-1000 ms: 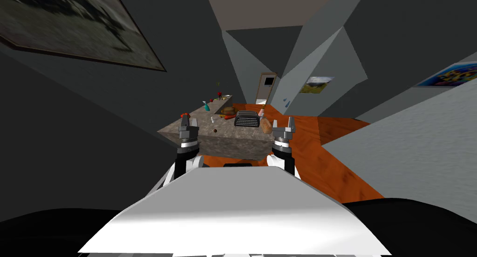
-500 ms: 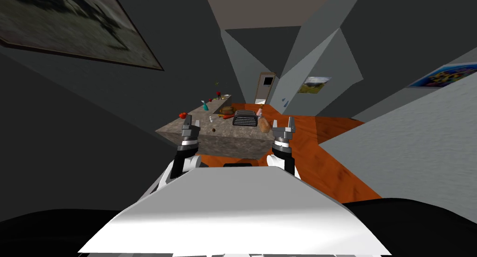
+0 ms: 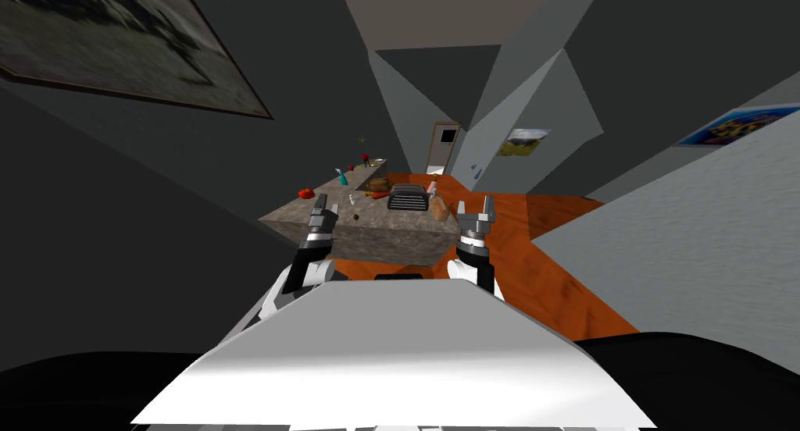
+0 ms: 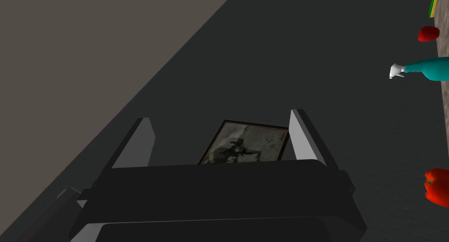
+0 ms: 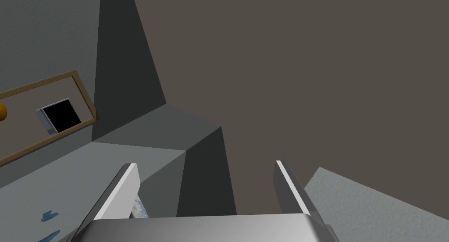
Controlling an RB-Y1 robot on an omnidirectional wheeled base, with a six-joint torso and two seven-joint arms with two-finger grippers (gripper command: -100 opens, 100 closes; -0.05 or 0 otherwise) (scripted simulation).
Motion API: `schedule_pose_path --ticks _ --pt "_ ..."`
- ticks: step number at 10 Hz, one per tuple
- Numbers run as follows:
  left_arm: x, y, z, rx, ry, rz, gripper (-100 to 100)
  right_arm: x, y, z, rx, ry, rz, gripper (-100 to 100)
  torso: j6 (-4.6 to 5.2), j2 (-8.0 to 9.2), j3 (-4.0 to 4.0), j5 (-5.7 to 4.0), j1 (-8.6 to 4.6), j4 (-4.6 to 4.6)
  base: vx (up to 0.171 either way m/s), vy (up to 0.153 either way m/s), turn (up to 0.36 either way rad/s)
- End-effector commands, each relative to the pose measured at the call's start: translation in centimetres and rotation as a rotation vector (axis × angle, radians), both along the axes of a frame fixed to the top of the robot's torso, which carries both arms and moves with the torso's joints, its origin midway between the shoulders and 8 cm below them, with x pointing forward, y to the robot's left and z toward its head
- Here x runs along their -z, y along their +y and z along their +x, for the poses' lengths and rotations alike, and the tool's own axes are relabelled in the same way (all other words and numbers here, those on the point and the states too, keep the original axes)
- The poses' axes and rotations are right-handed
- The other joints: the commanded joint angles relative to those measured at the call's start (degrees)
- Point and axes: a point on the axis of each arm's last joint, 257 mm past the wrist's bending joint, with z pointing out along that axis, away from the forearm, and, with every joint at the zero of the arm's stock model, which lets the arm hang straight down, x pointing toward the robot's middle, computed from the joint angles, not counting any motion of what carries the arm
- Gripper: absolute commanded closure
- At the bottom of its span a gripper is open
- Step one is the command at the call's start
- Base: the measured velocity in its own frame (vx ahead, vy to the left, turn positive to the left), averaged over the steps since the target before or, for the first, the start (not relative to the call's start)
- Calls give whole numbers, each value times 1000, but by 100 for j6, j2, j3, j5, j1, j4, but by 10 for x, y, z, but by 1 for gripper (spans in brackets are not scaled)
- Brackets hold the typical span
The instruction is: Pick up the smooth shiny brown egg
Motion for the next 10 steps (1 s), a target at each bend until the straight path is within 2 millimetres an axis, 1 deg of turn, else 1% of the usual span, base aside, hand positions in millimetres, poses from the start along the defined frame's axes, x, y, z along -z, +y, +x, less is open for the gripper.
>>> schedule_pose_path --ticks 1,7,10 --pt "10 7 9 15 50 -15 -100 0 0 0 0 0 0 0 0 0 0 0 0 0 -30 -56 -32" --pt "43 24 33 22 207 -58 -100 0 0 0 0 0 0 0 -1 -6 -3 0 0 -1 -14 -37 -20" --pt "58 32 41 17 276 -78 -100 0 0 0 0 0 0 0 0 -5 -3 0 0 -1 -10 -34 -18"
